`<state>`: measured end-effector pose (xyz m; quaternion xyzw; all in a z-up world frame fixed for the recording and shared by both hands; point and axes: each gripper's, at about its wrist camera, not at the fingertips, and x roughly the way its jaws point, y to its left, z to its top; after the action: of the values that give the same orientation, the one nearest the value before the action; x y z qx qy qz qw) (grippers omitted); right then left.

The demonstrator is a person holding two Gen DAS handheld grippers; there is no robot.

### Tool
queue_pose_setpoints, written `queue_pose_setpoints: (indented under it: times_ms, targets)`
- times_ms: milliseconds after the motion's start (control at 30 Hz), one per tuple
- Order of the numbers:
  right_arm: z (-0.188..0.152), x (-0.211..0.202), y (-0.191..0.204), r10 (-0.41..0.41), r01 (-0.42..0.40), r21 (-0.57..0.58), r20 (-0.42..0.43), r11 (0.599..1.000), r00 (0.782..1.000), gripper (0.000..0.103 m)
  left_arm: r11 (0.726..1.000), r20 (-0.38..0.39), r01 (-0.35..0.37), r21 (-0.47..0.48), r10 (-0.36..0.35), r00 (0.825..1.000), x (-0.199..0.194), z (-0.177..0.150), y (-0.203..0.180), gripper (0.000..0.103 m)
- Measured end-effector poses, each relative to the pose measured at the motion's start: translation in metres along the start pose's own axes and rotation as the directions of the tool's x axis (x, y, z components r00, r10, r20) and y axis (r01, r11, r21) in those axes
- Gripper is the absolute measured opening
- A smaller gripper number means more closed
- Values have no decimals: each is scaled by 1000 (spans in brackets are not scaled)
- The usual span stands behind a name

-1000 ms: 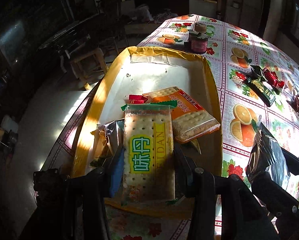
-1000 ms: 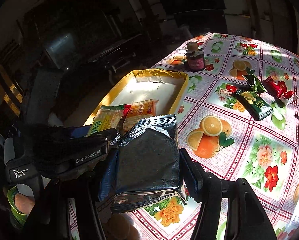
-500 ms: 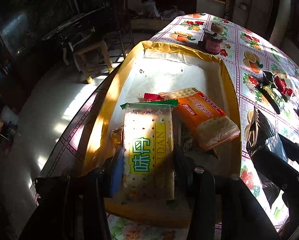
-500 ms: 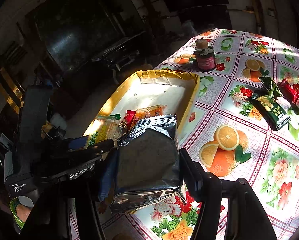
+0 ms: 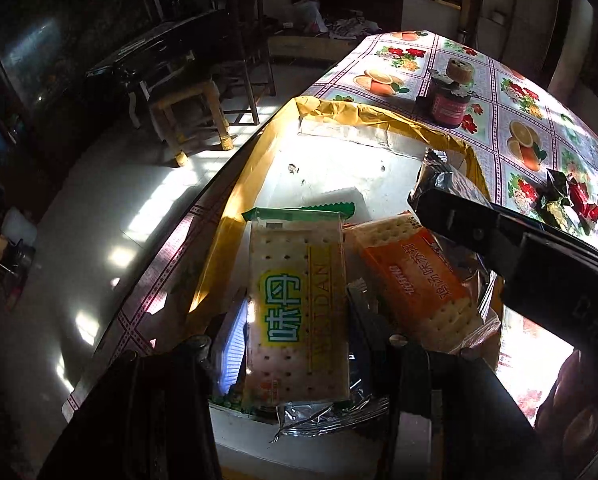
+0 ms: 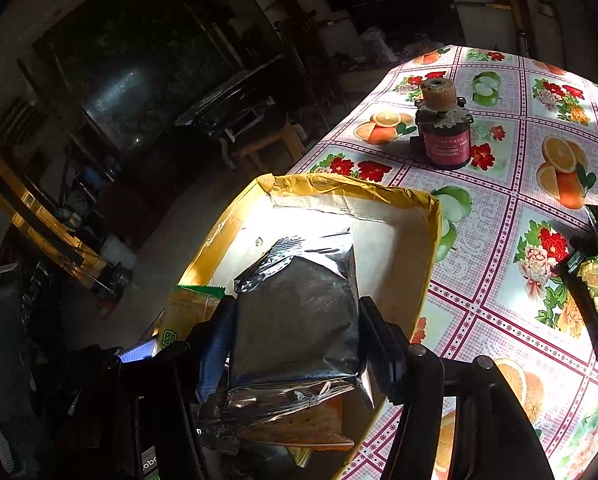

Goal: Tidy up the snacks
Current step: 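Lower both packets into the tray and open the left tool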

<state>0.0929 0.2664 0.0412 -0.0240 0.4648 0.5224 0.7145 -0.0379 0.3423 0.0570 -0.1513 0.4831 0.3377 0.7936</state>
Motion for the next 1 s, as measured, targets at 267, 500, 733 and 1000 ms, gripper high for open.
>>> queue_pose_setpoints:
  times_ms: [267,500,733,1000]
  targets:
    - [-1,23,-1,-7,7,-13,-42,1000,999,65,1000,-13,1,10,-1,1000,10,1,-3,45]
    - [-2,26,-4,-9,9,0,-52,1000,999,66,1000,-27,2,16,-2,1000,15,3,-4,46]
    - [-6,17,-6,-18,18,15,-37,1000,999,68,1000,-29,7,17,-6,1000,11,-1,-4,58]
    - [-10,0,-8,-16,16,31,-12,999,1000,70,999,-11,-1,40,1,1000,0,-5,-10,67]
